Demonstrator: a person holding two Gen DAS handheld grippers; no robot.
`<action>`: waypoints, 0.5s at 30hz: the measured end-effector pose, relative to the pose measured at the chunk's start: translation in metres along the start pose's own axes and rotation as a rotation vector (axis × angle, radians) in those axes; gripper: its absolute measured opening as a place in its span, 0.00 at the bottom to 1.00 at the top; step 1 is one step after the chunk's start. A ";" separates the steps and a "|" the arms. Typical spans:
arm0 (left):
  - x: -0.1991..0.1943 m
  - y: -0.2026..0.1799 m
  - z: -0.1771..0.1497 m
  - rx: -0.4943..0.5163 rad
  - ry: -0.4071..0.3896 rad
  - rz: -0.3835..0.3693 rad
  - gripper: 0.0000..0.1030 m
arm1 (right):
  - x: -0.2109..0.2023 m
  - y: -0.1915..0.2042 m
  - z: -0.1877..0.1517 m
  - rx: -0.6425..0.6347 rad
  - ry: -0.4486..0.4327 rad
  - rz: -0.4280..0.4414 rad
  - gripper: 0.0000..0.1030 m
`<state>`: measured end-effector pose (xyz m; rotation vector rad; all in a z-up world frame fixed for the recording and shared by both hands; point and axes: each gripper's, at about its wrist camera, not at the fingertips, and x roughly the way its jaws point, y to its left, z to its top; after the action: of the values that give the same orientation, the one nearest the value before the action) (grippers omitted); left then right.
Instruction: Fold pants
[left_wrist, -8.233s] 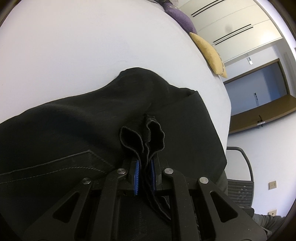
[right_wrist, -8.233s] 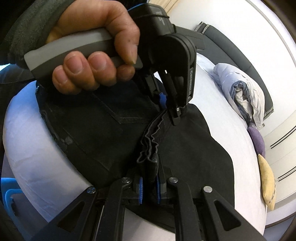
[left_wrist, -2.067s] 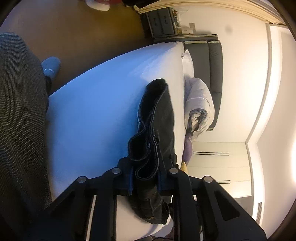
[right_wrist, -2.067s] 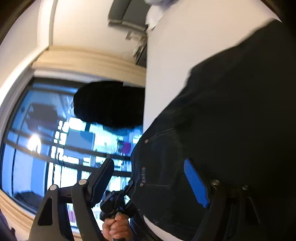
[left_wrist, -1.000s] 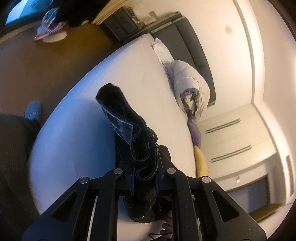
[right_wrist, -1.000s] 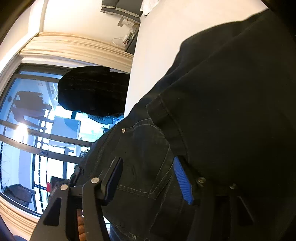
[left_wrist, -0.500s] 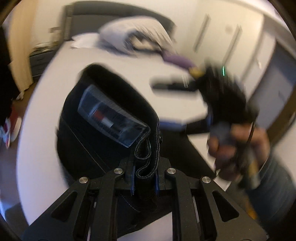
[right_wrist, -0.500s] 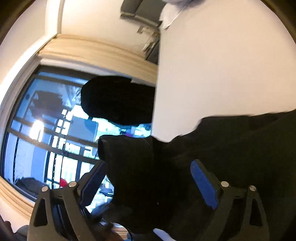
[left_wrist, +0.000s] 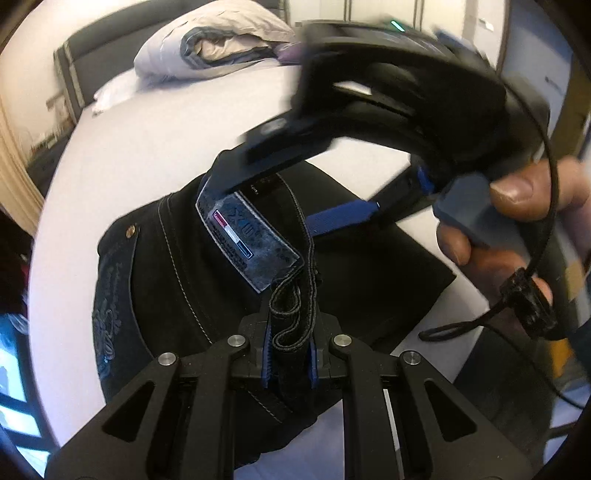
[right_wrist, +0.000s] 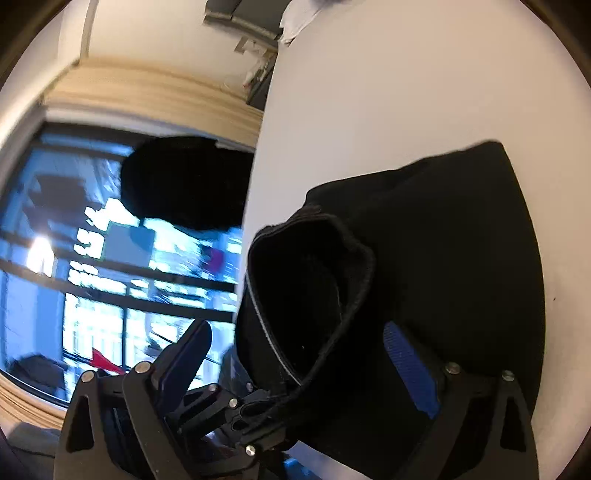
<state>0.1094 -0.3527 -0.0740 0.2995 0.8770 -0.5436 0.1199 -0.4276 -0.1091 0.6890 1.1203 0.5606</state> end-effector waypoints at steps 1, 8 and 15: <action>0.000 -0.004 -0.001 0.009 0.002 0.006 0.12 | 0.003 0.007 0.000 -0.027 0.016 -0.029 0.89; 0.007 -0.013 0.010 0.032 0.014 0.021 0.12 | 0.005 0.009 -0.007 -0.106 0.036 -0.193 0.32; 0.007 -0.025 0.016 0.058 0.000 0.005 0.12 | -0.015 0.003 -0.006 -0.122 -0.019 -0.159 0.14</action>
<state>0.1088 -0.3831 -0.0710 0.3547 0.8614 -0.5653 0.1092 -0.4355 -0.0994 0.4938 1.1028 0.4818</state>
